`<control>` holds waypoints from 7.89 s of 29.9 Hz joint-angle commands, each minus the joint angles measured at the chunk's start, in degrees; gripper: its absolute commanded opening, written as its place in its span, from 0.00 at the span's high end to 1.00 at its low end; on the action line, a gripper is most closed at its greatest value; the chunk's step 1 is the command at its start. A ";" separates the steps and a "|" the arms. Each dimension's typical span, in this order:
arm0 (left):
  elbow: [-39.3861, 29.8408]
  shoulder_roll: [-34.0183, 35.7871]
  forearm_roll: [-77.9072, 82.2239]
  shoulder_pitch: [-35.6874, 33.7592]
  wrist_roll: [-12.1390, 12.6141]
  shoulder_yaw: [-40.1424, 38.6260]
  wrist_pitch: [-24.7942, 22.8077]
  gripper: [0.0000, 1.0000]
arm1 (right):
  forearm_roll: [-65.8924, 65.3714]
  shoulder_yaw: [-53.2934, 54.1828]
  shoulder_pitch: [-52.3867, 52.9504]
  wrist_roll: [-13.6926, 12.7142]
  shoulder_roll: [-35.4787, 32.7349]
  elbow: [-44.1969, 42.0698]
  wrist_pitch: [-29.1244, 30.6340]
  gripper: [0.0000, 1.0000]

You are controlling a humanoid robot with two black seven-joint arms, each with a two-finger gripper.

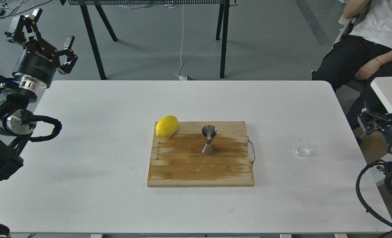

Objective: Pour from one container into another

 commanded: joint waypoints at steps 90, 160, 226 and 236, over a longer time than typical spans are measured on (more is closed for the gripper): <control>6.05 -2.75 -7.68 -6.35 12.44 3.18 1.16 0.00 | 2.53 2.96 -4.18 -4.77 21.81 0.34 -17.98 0.17; 5.78 0.50 -7.68 -6.62 12.53 3.18 1.16 0.00 | -19.85 -0.64 4.25 -5.56 23.73 26.44 -34.58 0.71; 5.78 2.35 -7.68 -6.35 12.53 3.27 0.99 0.00 | -69.18 -19.89 12.69 -6.00 26.73 26.80 -46.63 0.72; 5.78 2.35 -7.68 -6.35 12.53 3.27 0.99 0.00 | -73.67 -21.56 13.31 -5.82 25.33 26.80 -46.72 0.72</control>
